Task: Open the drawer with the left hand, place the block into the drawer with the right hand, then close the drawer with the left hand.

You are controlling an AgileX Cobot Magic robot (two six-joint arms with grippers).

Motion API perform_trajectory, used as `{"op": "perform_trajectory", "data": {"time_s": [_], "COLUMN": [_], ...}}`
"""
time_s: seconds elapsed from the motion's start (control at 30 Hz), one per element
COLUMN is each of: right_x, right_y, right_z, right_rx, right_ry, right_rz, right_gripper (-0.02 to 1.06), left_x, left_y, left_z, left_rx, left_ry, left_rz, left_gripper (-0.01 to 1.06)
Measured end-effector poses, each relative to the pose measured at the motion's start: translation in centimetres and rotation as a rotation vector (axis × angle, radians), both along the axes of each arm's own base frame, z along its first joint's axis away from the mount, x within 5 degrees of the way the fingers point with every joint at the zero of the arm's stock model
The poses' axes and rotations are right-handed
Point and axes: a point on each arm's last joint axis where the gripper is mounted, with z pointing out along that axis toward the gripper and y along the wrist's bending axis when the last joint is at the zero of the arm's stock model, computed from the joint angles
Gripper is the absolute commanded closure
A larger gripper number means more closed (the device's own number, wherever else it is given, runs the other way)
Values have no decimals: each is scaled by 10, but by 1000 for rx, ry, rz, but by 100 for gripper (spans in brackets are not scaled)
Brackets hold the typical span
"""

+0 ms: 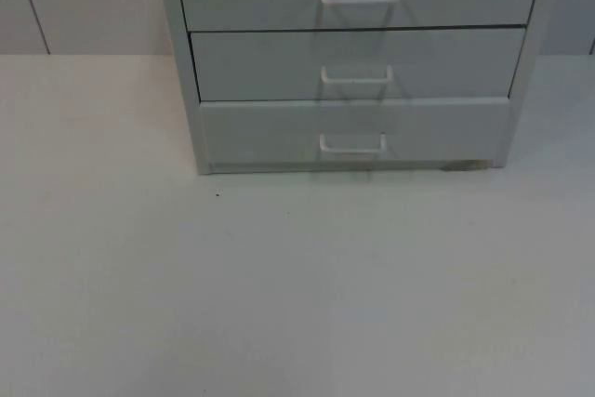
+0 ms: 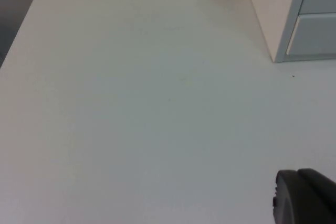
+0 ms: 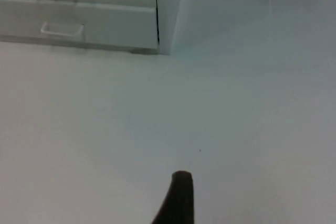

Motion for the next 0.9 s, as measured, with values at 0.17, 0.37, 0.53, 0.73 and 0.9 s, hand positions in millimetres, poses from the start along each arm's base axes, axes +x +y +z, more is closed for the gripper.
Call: {"op": "perform_trajectory", "data": {"time_s": [0.17,0.37,0.53,0.73,0.9], "right_x": [1,1,1,1,1], "right_y": [0,0,0,0,0], "right_z": [0,0,0,0,0], "right_rx": [1,1,1,1,1], "right_ry": [-5,-8,-10,-10,-10], "right_rz": [0,0,0,0,0], "right_gripper": [32,32,32,6,-1], "left_x": [0,0,0,0,0], "left_y": [0,0,0,0,0], "left_z": [0,0,0,0,0], "left_rx": [0,0,0,0,0], "left_ry": [0,0,0,0,0], "left_rz": [0,0,0,0,0], "left_gripper": [105,105,105,80,11]}}
